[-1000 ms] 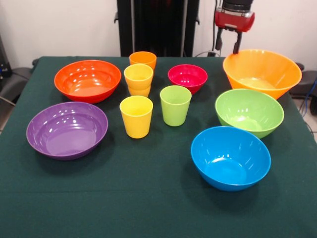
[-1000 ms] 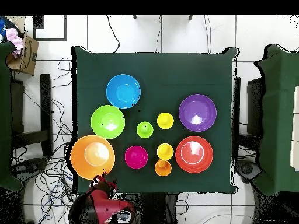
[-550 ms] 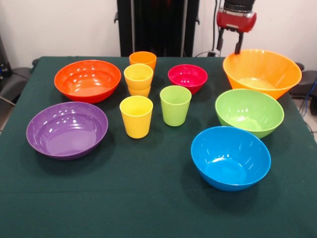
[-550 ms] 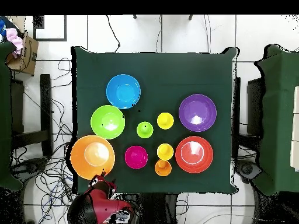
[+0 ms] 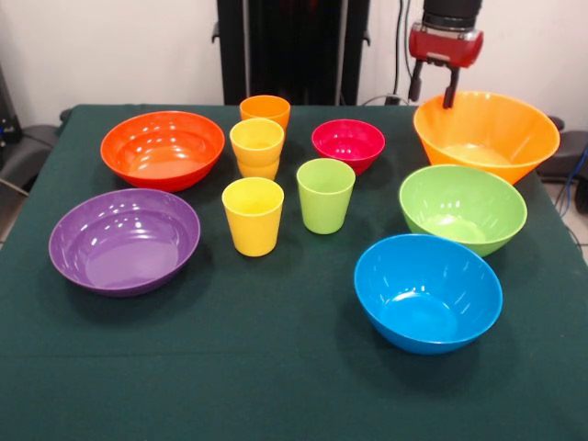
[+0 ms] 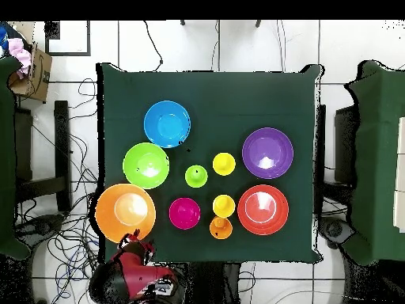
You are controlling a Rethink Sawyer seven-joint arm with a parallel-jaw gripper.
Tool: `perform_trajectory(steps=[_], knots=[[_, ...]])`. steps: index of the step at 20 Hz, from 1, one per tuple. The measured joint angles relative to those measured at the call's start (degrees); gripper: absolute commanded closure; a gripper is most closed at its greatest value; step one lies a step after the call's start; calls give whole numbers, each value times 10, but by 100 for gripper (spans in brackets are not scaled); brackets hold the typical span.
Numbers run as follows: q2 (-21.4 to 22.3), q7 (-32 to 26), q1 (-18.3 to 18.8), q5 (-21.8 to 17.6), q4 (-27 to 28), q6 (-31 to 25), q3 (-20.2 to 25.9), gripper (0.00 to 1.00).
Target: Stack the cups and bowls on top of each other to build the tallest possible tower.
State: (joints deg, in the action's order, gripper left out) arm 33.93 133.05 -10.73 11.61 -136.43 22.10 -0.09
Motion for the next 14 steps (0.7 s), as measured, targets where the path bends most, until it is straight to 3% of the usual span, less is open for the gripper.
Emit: perform_trajectory(steps=[14], knots=[[-103,0,14,-6,66,42,1,0]])
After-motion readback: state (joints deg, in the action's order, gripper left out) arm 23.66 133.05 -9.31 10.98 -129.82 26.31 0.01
